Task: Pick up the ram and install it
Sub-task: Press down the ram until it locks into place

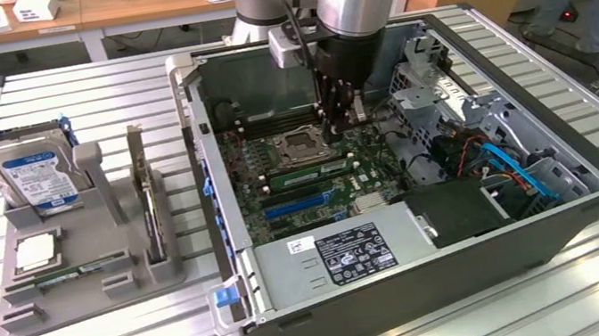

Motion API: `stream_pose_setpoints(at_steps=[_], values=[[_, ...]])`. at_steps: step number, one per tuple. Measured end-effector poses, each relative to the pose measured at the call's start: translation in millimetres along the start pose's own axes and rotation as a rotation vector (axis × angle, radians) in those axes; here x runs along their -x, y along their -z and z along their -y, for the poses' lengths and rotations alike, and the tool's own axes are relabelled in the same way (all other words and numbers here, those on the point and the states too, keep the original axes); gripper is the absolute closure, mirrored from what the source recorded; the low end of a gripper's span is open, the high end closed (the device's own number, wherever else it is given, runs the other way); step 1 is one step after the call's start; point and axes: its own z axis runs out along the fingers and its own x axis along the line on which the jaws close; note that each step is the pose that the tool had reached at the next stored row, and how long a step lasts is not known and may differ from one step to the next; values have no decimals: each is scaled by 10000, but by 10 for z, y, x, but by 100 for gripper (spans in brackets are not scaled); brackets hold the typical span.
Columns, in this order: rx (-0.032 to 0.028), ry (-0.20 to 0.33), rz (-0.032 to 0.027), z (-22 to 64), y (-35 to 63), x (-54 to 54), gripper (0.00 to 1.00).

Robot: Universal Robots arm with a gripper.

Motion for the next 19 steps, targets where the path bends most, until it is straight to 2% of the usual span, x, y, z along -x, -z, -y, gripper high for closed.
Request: stream_pose_setpoints(at_steps=[10,19], values=[[0,1,1,26,1,0,91],[0,1,1,218,3,0,91]])
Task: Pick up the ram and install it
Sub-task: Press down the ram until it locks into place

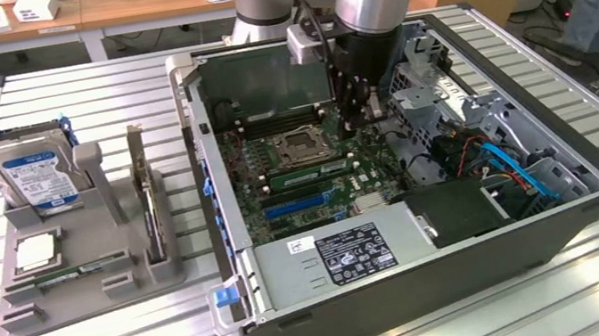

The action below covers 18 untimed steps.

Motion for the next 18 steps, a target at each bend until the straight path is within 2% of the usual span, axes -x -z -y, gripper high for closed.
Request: stream_pose_setpoints(at_steps=[5,10,18], values=[[0,0,0,86,1,0,91],[0,-1,1,88,-1,1,91],[-2,0,1,89,-75,-2,91]])
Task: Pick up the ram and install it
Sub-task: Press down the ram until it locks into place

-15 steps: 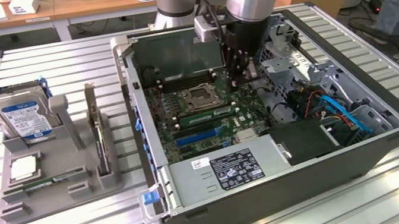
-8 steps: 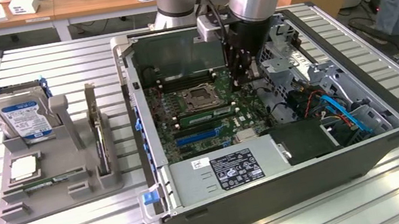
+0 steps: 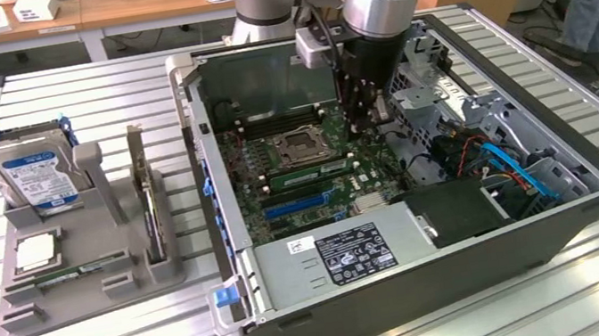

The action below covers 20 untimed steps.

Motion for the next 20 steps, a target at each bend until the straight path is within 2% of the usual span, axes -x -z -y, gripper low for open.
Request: stream_pose_setpoints(at_steps=[11,20], values=[[-5,0,0,1,-104,-3,91],[-5,-1,0,1,-104,-23,91]])
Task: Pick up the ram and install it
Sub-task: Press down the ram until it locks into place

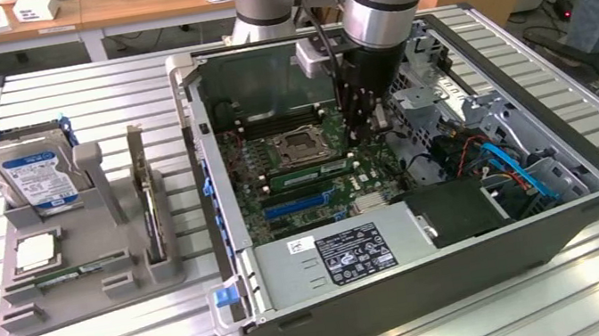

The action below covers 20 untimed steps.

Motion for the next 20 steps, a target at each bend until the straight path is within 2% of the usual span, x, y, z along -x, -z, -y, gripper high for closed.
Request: stream_pose_setpoints(at_steps=[20], values=[[-33,1,-1,2,-173,-6,91]])
